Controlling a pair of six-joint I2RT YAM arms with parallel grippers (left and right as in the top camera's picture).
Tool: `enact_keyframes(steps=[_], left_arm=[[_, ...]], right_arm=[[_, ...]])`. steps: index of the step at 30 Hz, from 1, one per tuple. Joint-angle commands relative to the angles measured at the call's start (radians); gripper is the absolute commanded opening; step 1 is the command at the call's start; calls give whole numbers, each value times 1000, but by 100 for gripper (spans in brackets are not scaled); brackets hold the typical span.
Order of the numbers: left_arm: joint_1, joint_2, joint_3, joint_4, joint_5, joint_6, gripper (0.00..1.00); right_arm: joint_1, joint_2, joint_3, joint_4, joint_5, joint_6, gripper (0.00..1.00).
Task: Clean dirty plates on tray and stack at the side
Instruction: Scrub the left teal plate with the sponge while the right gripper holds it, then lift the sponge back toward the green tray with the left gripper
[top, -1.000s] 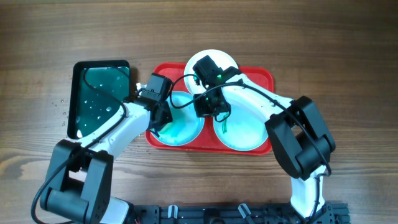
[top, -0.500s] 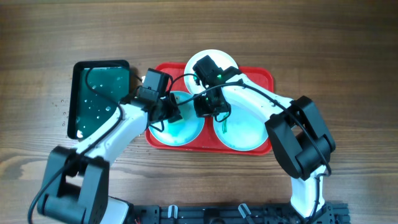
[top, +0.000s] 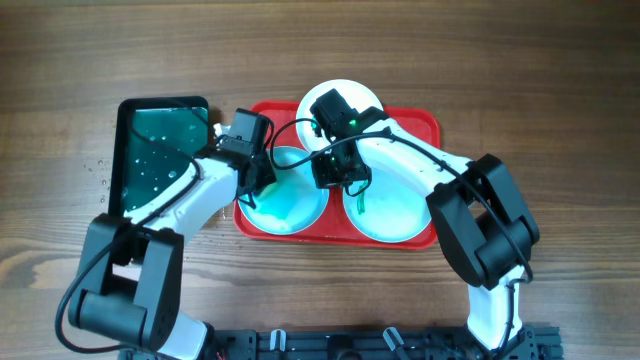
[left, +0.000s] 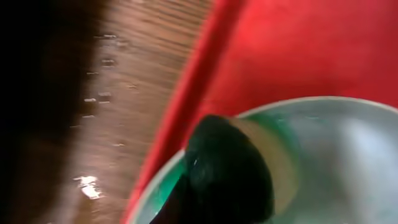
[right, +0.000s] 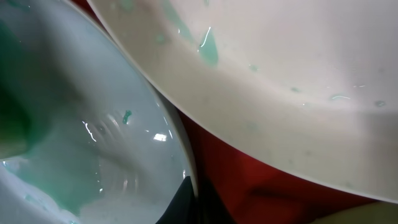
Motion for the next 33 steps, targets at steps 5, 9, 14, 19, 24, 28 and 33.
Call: enact_keyframes(steps=[5, 9, 14, 19, 24, 28, 33], left_arm=[[25, -131, -14, -103, -145, 1, 4], [25, -160, -15, -84, 120, 1, 4], [25, -85, -15, 54, 323, -3, 4], [25, 6, -15, 29, 301, 1, 4], [26, 10, -15, -109, 2, 1, 4], [26, -54, -14, -171, -141, 0, 4], [27, -216, -13, -194, -95, -3, 4]], right_arm=[[2, 12, -10, -4, 18, 14, 4], [2, 12, -10, -3, 18, 15, 4], [2, 12, -10, -4, 18, 15, 4], [2, 12, -10, -4, 18, 14, 4], [2, 12, -10, -8, 18, 14, 4], [2, 12, -10, -9, 18, 14, 4], [2, 12, -9, -12, 13, 15, 4]])
